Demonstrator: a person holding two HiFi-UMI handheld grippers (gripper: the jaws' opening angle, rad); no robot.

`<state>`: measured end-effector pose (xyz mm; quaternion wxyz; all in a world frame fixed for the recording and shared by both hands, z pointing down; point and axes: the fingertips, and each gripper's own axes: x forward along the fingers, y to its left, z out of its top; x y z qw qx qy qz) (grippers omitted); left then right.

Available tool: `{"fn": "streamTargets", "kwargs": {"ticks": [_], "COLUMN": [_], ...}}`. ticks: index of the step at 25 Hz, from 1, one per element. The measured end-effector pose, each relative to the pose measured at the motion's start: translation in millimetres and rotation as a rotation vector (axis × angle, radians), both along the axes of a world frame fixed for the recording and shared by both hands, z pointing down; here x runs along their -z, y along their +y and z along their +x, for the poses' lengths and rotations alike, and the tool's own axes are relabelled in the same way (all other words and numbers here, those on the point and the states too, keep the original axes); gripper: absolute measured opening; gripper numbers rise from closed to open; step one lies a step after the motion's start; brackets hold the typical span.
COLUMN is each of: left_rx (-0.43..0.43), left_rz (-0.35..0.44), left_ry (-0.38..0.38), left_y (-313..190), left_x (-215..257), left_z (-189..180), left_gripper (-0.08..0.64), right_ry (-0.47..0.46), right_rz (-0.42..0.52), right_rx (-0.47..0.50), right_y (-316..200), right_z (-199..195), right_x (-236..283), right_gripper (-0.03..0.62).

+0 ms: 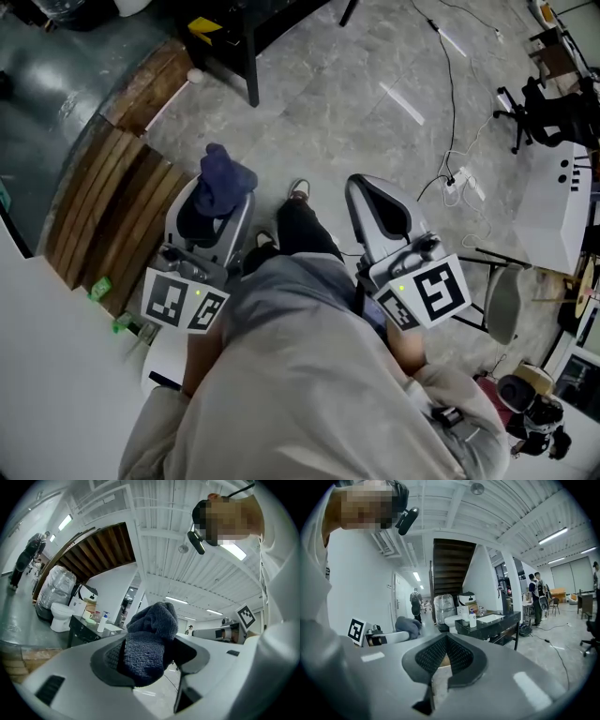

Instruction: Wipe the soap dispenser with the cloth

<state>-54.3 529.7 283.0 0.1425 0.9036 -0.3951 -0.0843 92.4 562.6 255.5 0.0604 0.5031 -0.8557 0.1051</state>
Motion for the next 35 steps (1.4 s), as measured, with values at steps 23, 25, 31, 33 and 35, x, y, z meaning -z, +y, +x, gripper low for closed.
{"fn": "streamTargets", "kwargs": {"ticks": [23, 25, 31, 33, 35], "left_rx": [0.086, 0.083, 0.093, 0.102, 0.105], "left_rz": [-0.070, -0.069, -0.055, -0.048, -0.041], "left_ry": [-0.087, -0.094, -0.090, -0.089, -0.090], "left_y": [-161, -176, -215, -225, -235], "left_x": [-30, -30, -21, -18, -16], "left_z": [23, 29, 48, 54, 61], "left_gripper": [0.247, 0.247, 0.247, 0.247, 0.247], "right_ry": [0.123, 0.120, 0.105, 0.103, 0.095], "right_rz": [-0.056, -0.059, -0.056, -0.049, -0.039], "right_rx": [0.028, 0.034, 0.057, 0.064, 0.068], "right_y": [-146, -159, -197, -209, -220], "right_z": [30, 35, 52, 58, 65], "right_x": [-31, -31, -29, -27, -26], "right_gripper": [0.002, 0.002, 0.002, 0.002, 0.002]}}
